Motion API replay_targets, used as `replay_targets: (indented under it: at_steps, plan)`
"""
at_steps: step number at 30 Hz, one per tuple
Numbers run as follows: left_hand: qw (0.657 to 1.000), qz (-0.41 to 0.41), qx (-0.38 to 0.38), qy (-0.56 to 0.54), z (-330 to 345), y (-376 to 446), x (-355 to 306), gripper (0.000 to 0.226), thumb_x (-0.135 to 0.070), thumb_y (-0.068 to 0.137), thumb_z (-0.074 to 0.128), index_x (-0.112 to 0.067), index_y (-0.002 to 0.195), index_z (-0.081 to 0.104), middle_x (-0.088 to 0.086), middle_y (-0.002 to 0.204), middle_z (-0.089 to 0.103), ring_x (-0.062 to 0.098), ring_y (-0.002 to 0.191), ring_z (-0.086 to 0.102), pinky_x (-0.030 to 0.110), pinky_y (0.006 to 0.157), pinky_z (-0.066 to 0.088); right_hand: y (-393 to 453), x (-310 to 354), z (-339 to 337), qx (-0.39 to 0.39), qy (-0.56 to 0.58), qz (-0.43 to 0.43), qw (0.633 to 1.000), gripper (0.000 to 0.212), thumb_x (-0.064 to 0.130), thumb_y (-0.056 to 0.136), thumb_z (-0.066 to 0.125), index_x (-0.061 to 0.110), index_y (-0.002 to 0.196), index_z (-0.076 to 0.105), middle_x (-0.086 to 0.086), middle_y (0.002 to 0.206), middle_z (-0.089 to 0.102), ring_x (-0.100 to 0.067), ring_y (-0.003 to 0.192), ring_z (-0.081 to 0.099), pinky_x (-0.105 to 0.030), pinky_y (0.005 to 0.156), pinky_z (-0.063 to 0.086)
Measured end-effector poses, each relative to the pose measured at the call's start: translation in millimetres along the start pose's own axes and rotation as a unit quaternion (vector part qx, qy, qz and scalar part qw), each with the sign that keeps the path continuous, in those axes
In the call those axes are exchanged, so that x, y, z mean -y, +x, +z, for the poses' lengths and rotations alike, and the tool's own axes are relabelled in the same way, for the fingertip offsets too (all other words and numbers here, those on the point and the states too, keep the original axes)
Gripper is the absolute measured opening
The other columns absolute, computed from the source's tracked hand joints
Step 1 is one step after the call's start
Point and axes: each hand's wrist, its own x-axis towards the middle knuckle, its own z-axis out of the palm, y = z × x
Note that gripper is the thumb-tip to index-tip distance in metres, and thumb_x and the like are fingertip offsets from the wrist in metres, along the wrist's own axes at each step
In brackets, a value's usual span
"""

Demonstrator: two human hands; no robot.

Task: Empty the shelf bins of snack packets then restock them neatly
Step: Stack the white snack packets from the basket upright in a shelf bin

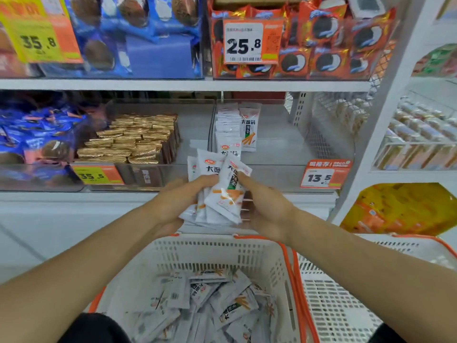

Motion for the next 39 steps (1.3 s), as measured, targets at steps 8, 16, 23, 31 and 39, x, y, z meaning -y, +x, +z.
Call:
replay_targets:
  at_steps: [8,16,23,31,39]
  plan:
    - [0.998,-0.018,-0.041,0.051,20.3,13.6,1.7,0.026,-0.024,0.098,0.049,-0.008,0.095,0.070,0.005,0.090,0.077,0.028,0.086,0.069,0.031,0.077,0.053,-6.1,3.1,3.7,0.159,0.010,0.028,0.987,0.040,0.031,0.108,0.038,0.010,0.138,0.056,-0.016,0.132,0.065,-0.032,0.123,0.062,-0.050,0.104,0.050]
    - [0.900,0.133,-0.138,0.392,38.3,-0.5,-0.6,0.033,-0.039,0.101,0.037,-0.012,0.112,0.054,0.004,0.103,0.059,0.020,0.090,0.055,0.029,0.067,0.041,-16.3,22.0,-18.5,0.299,-0.005,0.000,0.954,0.052,-0.003,0.090,0.045,0.000,0.142,0.052,-0.023,0.137,0.059,-0.036,0.121,0.061,-0.045,0.101,0.053]
    - [0.917,0.146,-0.126,0.348,56.0,10.2,-0.2,0.061,-0.061,0.099,0.032,-0.020,0.143,0.038,0.000,0.135,0.055,0.018,0.111,0.056,0.030,0.082,0.040,-11.8,16.6,-8.3,0.239,-0.210,-0.172,0.932,0.066,-0.014,0.080,0.052,0.008,0.142,0.049,-0.017,0.133,0.064,-0.027,0.128,0.059,-0.048,0.112,0.044]
    - [0.824,0.330,-0.102,0.450,41.7,21.5,-15.1,0.076,-0.072,0.096,0.014,-0.022,0.147,0.043,-0.005,0.132,0.044,0.015,0.124,0.049,0.042,0.107,0.041,0.9,42.8,-36.8,0.071,-0.132,-0.184,0.972,0.057,-0.020,0.068,0.071,0.001,0.121,0.062,-0.020,0.113,0.071,-0.039,0.106,0.068,-0.049,0.091,0.058]
    - [0.815,0.336,-0.226,0.414,33.3,66.5,-32.0,0.083,-0.023,0.085,0.078,-0.007,0.151,0.030,0.009,0.148,0.035,0.023,0.133,0.040,0.017,0.101,0.029,39.4,117.7,-44.5,-0.137,-0.319,-0.386,0.855,0.067,-0.005,0.070,0.086,0.021,0.123,0.054,0.004,0.114,0.068,-0.011,0.101,0.067,-0.024,0.077,0.060]
